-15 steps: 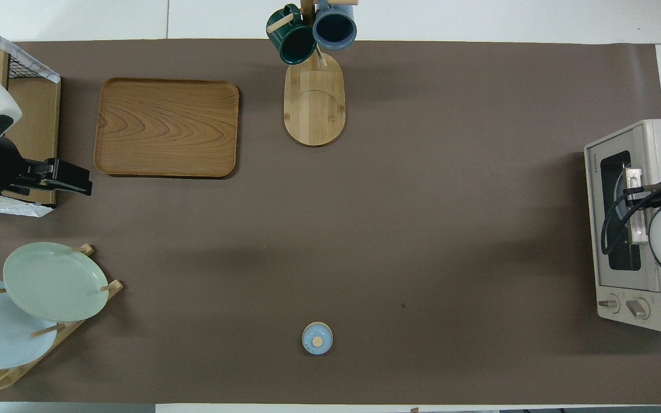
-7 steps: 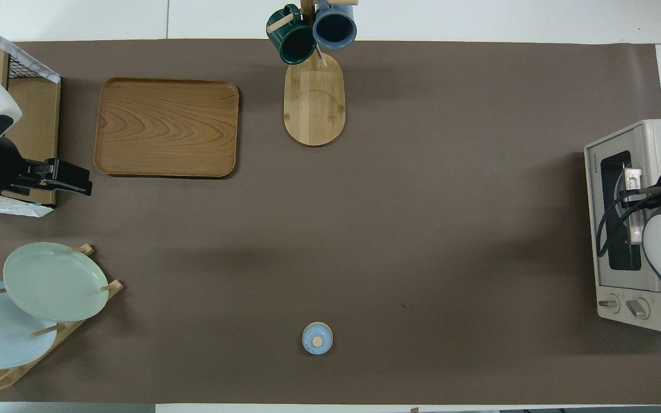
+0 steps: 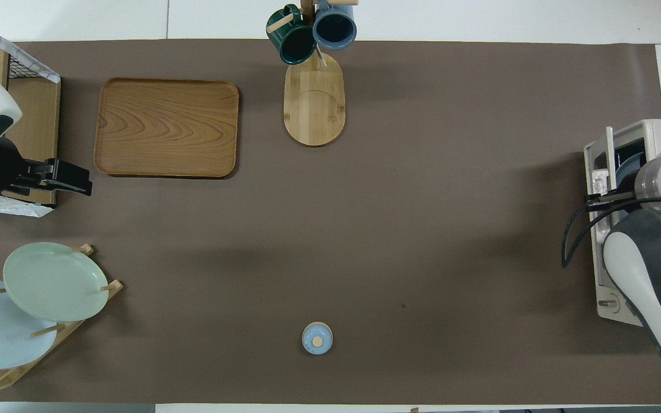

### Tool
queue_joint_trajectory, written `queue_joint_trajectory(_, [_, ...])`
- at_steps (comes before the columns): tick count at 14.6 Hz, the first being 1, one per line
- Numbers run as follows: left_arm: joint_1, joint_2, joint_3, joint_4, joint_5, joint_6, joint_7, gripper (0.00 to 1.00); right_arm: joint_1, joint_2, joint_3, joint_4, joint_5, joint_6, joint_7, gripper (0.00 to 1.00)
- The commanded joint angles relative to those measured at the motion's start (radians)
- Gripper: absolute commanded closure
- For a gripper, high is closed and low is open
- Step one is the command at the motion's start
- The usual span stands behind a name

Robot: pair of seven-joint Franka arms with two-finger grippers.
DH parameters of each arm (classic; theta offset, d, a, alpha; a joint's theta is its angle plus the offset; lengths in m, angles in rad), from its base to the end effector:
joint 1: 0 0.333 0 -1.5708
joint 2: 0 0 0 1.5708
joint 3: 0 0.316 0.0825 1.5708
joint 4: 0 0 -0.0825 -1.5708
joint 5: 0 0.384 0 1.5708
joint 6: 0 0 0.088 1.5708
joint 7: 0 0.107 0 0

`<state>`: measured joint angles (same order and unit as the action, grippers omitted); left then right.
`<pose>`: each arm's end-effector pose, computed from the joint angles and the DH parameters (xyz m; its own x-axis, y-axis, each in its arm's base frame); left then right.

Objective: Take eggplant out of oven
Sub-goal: 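Reach the right gripper into the oven and grasp the eggplant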

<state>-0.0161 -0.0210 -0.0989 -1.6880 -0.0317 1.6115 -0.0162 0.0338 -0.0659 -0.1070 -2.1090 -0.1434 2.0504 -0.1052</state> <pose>0.5439 -0.0666 0.5842 0.9937 -0.0970 -0.0561 -0.0956 -0.9950 0.0286 0.5280 -0.0472 0.4464 0.9952 0.0973 -0.0095 0.0977 -0.9880 0.1199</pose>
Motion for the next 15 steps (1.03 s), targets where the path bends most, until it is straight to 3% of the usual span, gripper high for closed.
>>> queue_joint_trajectory(1, [0.01, -0.005, -0.004, 0.004, -0.004, -0.008, -0.007, 0.0, -0.006, 0.104, -0.008, -0.037, 0.019, 0.157, 0.027, 1.0])
queue_joint_trajectory(4, [0.01, -0.005, -0.004, 0.004, -0.004, -0.008, -0.007, 0.0, 0.037, 0.116, -0.007, -0.101, 0.021, 0.278, 0.067, 1.0])
queue_joint_trajectory(15, [0.01, -0.005, -0.004, 0.004, -0.004, -0.008, -0.005, 0.0, 0.069, 0.232, -0.002, -0.112, 0.027, 0.367, 0.159, 1.0])
